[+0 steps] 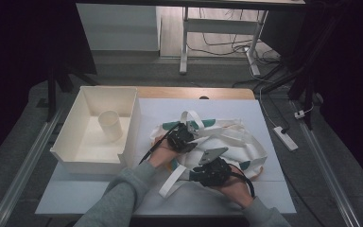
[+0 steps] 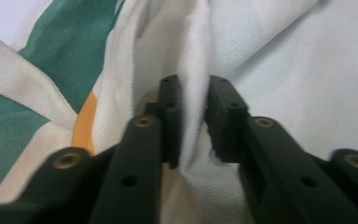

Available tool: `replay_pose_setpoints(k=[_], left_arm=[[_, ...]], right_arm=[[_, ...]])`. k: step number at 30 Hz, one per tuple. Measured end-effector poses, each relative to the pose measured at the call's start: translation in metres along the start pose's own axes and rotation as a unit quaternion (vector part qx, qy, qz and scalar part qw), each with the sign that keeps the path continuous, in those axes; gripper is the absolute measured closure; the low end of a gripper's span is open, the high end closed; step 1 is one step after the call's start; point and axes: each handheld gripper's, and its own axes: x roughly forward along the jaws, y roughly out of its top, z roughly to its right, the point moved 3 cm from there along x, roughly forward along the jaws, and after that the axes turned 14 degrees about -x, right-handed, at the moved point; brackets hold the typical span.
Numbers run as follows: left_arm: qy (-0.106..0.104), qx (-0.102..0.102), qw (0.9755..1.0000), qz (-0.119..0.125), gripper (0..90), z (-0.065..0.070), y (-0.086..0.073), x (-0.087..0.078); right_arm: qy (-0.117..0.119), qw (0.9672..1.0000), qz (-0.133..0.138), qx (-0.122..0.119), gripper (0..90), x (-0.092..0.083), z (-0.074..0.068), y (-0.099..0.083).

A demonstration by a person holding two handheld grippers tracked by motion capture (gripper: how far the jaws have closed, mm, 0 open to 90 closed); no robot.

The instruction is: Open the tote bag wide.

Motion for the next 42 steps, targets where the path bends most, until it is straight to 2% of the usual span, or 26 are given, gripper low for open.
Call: replay_pose_setpoints(k=[2,3,5,8,12,15,20,26,30,32,35,37,39,42], left_arm=[[-0.003,-0.006,1.0,0.005,83.1,-0.002,0.0,-0.002],[-0.005,-0.01,0.9999,0.01,84.6,-0.003,0.0,-0.003],[-0.015,-0.025,0.9993,0.023,85.9,-0.006,0.001,-0.007],[-0.017,-0.037,0.9986,0.035,86.2,-0.011,0.002,-0.013],[-0.017,-0.053,0.9971,0.052,86.6,-0.018,0.002,-0.023],[-0.017,-0.058,0.9963,0.062,86.6,-0.022,0.003,-0.031],[-0.03,-0.057,0.9961,0.06,86.5,-0.022,0.002,-0.041],[-0.024,-0.056,0.9969,0.049,86.5,-0.019,-0.002,-0.035],[-0.021,-0.056,0.997,0.05,86.4,-0.018,-0.002,-0.036],[-0.022,-0.057,0.9968,0.051,86.5,-0.019,-0.002,-0.036],[-0.026,-0.058,0.9968,0.049,86.5,-0.021,-0.003,-0.036],[-0.03,-0.06,0.9967,0.045,86.5,-0.022,-0.004,-0.034],[-0.031,-0.06,0.9967,0.045,86.5,-0.022,-0.004,-0.033],[-0.032,-0.061,0.9966,0.045,86.4,-0.022,-0.004,-0.033]], right_arm=[[0.013,0.9999,0.006,0.001,84.4,0.0,-0.001,-0.001],[0.018,0.9998,0.007,0.0,85.8,0.0,-0.001,-0.001],[0.026,0.9996,0.004,-0.008,86.3,0.0,-0.003,-0.001],[0.035,0.999,-0.003,-0.026,86.6,0.0,-0.01,0.002],[0.058,0.9976,0.01,-0.036,86.8,-0.004,-0.023,0.009],[0.059,0.9972,0.019,-0.042,86.9,-0.011,-0.032,0.016],[0.052,0.9964,0.026,-0.061,87.0,-0.022,-0.048,0.028],[0.072,0.9953,0.02,-0.062,86.8,-0.013,-0.047,0.022],[0.059,0.9952,0.013,-0.077,86.4,-0.007,-0.05,0.021],[0.058,0.9955,0.017,-0.073,85.5,-0.009,-0.049,0.022],[0.054,0.9957,0.034,-0.068,70.8,-0.018,-0.044,0.024],[0.044,0.9951,0.068,-0.055,64.5,-0.032,-0.038,0.029],[0.03,0.9944,0.091,-0.045,63.2,-0.045,-0.03,0.033],[-0.025,0.9946,0.094,-0.035,62.5,-0.061,-0.01,0.036]])
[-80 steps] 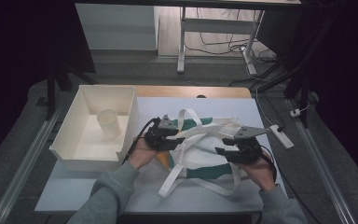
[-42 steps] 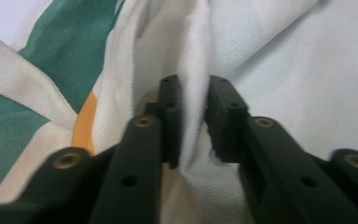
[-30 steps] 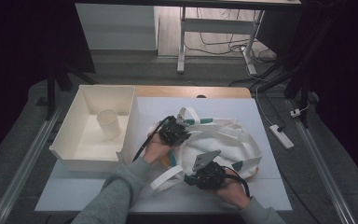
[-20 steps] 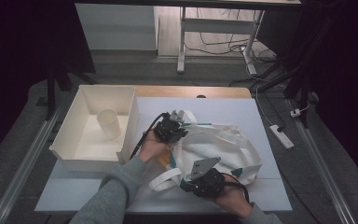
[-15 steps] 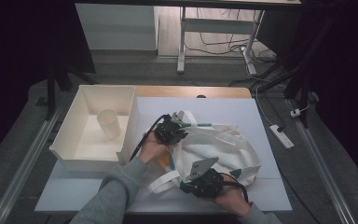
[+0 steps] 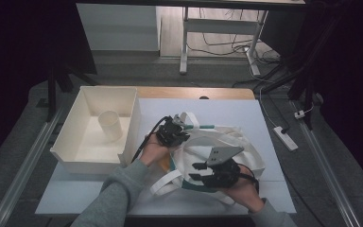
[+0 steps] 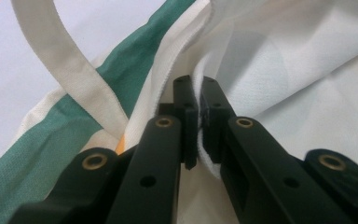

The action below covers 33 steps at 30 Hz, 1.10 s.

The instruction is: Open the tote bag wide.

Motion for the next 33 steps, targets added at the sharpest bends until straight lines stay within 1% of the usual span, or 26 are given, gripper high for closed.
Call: replay_pose_setpoints(k=[1,2,3,4,5,6,7,9,11,12,13,15,16,17,19,20,22,25,27,29,31,33], left_arm=[[-0.001,-0.001,1.0,-0.001,86.4,0.0,0.0,0.0],[-0.001,-0.001,1.0,0.0,86.4,0.0,0.0,-0.001],[-0.001,-0.001,1.0,-0.001,86.4,-0.001,0.0,-0.001],[-0.001,-0.001,1.0,-0.001,86.4,-0.001,-0.001,-0.001],[-0.002,-0.001,1.0,0.0,86.4,-0.001,-0.001,-0.001],[-0.003,-0.001,1.0,-0.001,86.4,-0.001,-0.001,-0.001],[-0.003,-0.002,1.0,-0.002,86.3,-0.002,-0.001,-0.001],[-0.006,-0.003,1.0,-0.005,86.3,-0.003,-0.001,0.0],[-0.007,-0.004,1.0,-0.006,86.3,-0.004,-0.002,0.001],[-0.007,-0.005,0.9999,-0.006,86.3,-0.004,-0.002,0.002],[-0.008,-0.006,0.9999,-0.006,86.3,-0.004,-0.002,0.002],[-0.008,-0.004,0.9999,-0.007,86.3,-0.004,-0.002,0.002],[-0.009,-0.005,0.9999,-0.008,86.3,-0.005,-0.002,0.002],[-0.01,-0.005,0.9999,-0.008,86.2,-0.005,-0.002,0.003],[-0.011,-0.005,0.9999,-0.011,86.3,-0.005,-0.002,0.003],[-0.01,-0.006,0.9999,-0.01,86.2,-0.005,-0.002,0.004],[-0.01,-0.004,0.9999,-0.011,86.2,-0.004,-0.003,0.004],[-0.01,-0.004,0.9999,-0.014,86.2,-0.005,-0.003,0.005],[-0.012,-0.005,0.9998,-0.015,86.2,-0.005,-0.004,0.006],[-0.012,-0.005,0.9998,-0.015,86.2,-0.005,-0.004,0.006],[-0.011,-0.004,0.9998,-0.015,86.1,-0.003,-0.004,0.006],[-0.008,-0.001,0.9998,-0.017,86.0,-0.002,-0.004,0.006]], right_arm=[[-0.015,0.9999,-0.007,0.001,61.1,-0.001,0.006,0.0],[-0.027,0.9995,-0.015,0.01,59.8,-0.001,0.016,-0.003],[-0.028,0.9992,-0.02,0.02,58.2,0.0,0.023,-0.005],[-0.032,0.9985,-0.032,0.029,56.8,0.002,0.032,-0.01],[-0.044,0.9972,-0.049,0.035,55.5,0.006,0.041,-0.018],[-0.048,0.9962,-0.06,0.039,54.0,0.009,0.046,-0.024],[-0.054,0.9945,-0.076,0.048,52.9,0.014,0.053,-0.032],[-0.064,0.9919,-0.095,0.056,51.3,0.022,0.061,-0.043],[-0.065,0.9896,-0.112,0.063,50.0,0.028,0.067,-0.053],[-0.071,0.9883,-0.118,0.064,49.5,0.03,0.07,-0.056],[-0.083,0.9859,-0.132,0.061,48.2,0.033,0.074,-0.059],[-0.093,0.983,-0.147,0.059,46.9,0.037,0.079,-0.063],[-0.096,0.9815,-0.154,0.061,46.0,0.039,0.083,-0.066],[-0.097,0.9804,-0.156,0.072,45.0,0.043,0.087,-0.069],[-0.096,0.9786,-0.167,0.072,45.0,0.051,0.092,-0.072],[-0.096,0.9782,-0.171,0.069,44.9,0.055,0.094,-0.074],[-0.095,0.976,-0.186,0.06,44.4,0.063,0.096,-0.076],[-0.099,0.9733,-0.201,0.053,45.0,0.072,0.098,-0.08],[-0.104,0.9724,-0.203,0.05,47.3,0.072,0.099,-0.081],[-0.114,0.9699,-0.211,0.043,50.4,0.072,0.099,-0.083],[-0.12,0.9678,-0.217,0.044,51.6,0.073,0.1,-0.087],[-0.118,0.9687,-0.213,0.051,53.6,0.073,0.101,-0.089]])
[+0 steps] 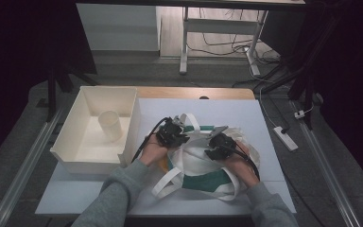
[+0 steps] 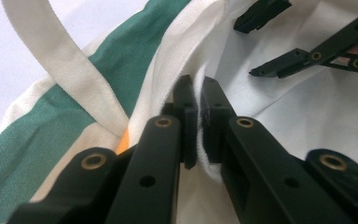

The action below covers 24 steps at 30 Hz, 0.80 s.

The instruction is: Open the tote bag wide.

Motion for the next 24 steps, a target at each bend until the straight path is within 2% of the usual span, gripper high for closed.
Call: replay_pose_setpoints(k=[6,11,18,24], left_arm=[[-0.004,-0.004,1.0,-0.002,85.9,-0.002,-0.001,0.001],[-0.003,-0.004,1.0,-0.003,85.9,-0.002,-0.001,0.001],[-0.004,-0.003,1.0,-0.002,86.2,-0.004,-0.001,0.001],[-0.006,-0.003,1.0,0.0,86.4,-0.006,-0.001,-0.002]], right_arm=[[-0.015,0.9999,-0.001,0.001,63.8,0.001,0.002,-0.003],[-0.014,0.9999,0.001,0.006,68.5,0.0,0.003,-0.004],[-0.022,0.9997,0.011,0.007,89.1,0.002,0.007,-0.01],[-0.039,0.9992,0.006,-0.005,89.8,-0.001,0.009,-0.012]])
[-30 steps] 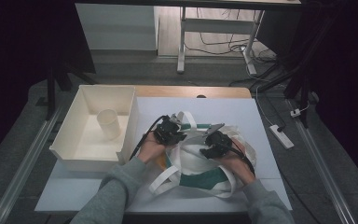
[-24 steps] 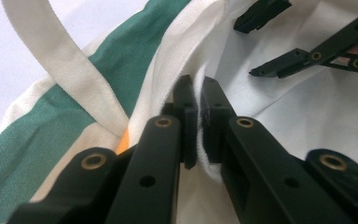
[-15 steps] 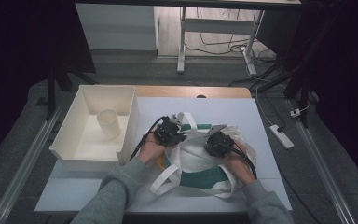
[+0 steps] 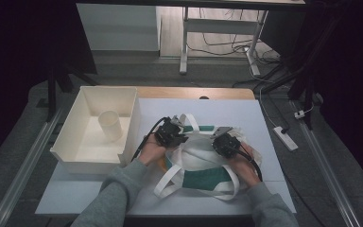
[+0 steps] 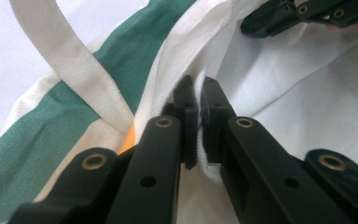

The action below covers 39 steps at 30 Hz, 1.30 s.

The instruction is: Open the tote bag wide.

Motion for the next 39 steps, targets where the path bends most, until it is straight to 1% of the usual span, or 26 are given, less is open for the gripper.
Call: replay_pose_setpoints(k=[2,4,5,6,7,9,11,12,14,15,16,17,18,19,20,21,22,24,26,27,28,29,31,32,36,39], left_arm=[[0.0,-0.001,1.0,-0.001,86.4,0.0,0.0,0.001],[0.005,0.0,1.0,-0.003,86.3,0.0,-0.001,0.001],[0.005,0.0,1.0,-0.003,86.3,-0.001,-0.001,0.001],[0.003,-0.002,1.0,-0.003,86.3,-0.001,-0.001,0.001],[0.003,-0.002,1.0,-0.003,86.3,-0.002,-0.001,0.001],[0.001,-0.003,1.0,-0.004,86.2,-0.002,-0.002,0.001],[0.003,-0.003,1.0,-0.006,86.2,-0.002,-0.002,0.002],[0.004,-0.001,1.0,-0.007,86.2,-0.002,-0.002,0.002],[0.004,-0.002,1.0,-0.005,86.3,-0.001,-0.002,0.002],[0.005,-0.002,1.0,-0.005,86.2,-0.001,-0.002,0.001],[0.004,-0.002,1.0,-0.005,86.3,-0.001,-0.002,0.002],[0.003,-0.003,1.0,-0.005,86.3,-0.002,-0.002,0.002],[0.001,-0.003,1.0,-0.005,86.3,-0.002,-0.002,0.002],[0.001,-0.003,1.0,-0.006,86.3,-0.001,-0.002,0.002],[0.002,0.0,1.0,-0.007,86.3,-0.001,-0.002,0.002],[0.004,0.0,1.0,-0.007,86.3,-0.001,-0.002,0.001],[0.003,0.0,1.0,-0.005,86.3,-0.001,-0.002,0.001],[-0.003,0.0,1.0,0.002,86.3,-0.001,-0.001,-0.003],[-0.018,-0.003,0.9998,0.012,86.4,0.001,0.001,-0.007],[-0.018,-0.002,0.9997,0.016,86.5,0.002,0.001,-0.008],[-0.013,0.003,0.9997,0.018,86.5,0.004,0.002,-0.009],[-0.006,0.007,0.9998,0.018,86.5,0.006,0.002,-0.009],[0.006,0.013,0.9998,0.014,86.5,0.006,0.002,-0.008],[0.009,0.013,0.9998,0.013,86.5,0.006,0.001,-0.007],[0.014,0.009,0.9998,0.014,86.6,0.004,0.001,-0.003],[0.02,0.01,0.9997,0.006,86.7,0.001,0.0,0.002]], right_arm=[[0.003,0.9999,0.002,0.009,89.2,-0.002,0.003,-0.002],[0.02,0.9997,0.008,0.012,82.6,-0.005,0.002,-0.002],[0.031,0.9994,0.013,0.0,79.8,-0.01,-0.002,0.001],[0.034,0.9992,0.02,-0.009,79.4,-0.015,-0.004,0.003],[0.036,0.9985,0.036,-0.02,78.0,-0.022,-0.007,0.006],[0.024,0.997,0.068,-0.028,73.9,-0.041,-0.008,0.013],[0.016,0.995,0.097,-0.018,68.9,-0.058,-0.004,0.017],[0.003,0.9944,0.106,-0.008,65.8,-0.065,0.002,0.016],[-0.018,0.994,0.107,0.009,59.3,-0.069,0.012,0.011],[-0.021,0.9943,0.103,0.021,55.5,-0.068,0.018,0.006],[-0.02,0.9951,0.092,0.031,54.5,-0.064,0.023,0.002],[-0.02,0.996,0.08,0.034,57.5,-0.058,0.026,-0.003],[-0.014,0.9967,0.07,0.039,67.2,-0.051,0.028,-0.007],[-0.002,0.9969,0.067,0.042,74.7,-0.048,0.029,-0.009],[0.017,0.9961,0.069,0.051,83.5,-0.044,0.03,-0.009],[0.034,0.9946,0.076,0.062,87.3,-0.042,0.032,-0.009],[0.031,0.9941,0.08,0.066,88.1,-0.044,0.034,-0.007],[0.016,0.9936,0.095,0.06,88.5,-0.053,0.037,-0.003],[-0.006,0.9891,0.129,0.07,88.6,-0.07,0.045,0.004],[-0.016,0.987,0.141,0.076,88.6,-0.076,0.048,0.008],[-0.027,0.9859,0.147,0.075,88.6,-0.079,0.052,0.011],[-0.037,0.9863,0.144,0.071,88.6,-0.078,0.054,0.014],[-0.049,0.9868,0.138,0.068,88.5,-0.07,0.059,0.019],[-0.049,0.987,0.135,0.07,88.5,-0.065,0.062,0.019],[-0.041,0.9882,0.122,0.082,88.5,-0.031,0.076,0.015],[-0.033,0.9897,0.11,0.086,88.5,-0.013,0.08,0.011]])
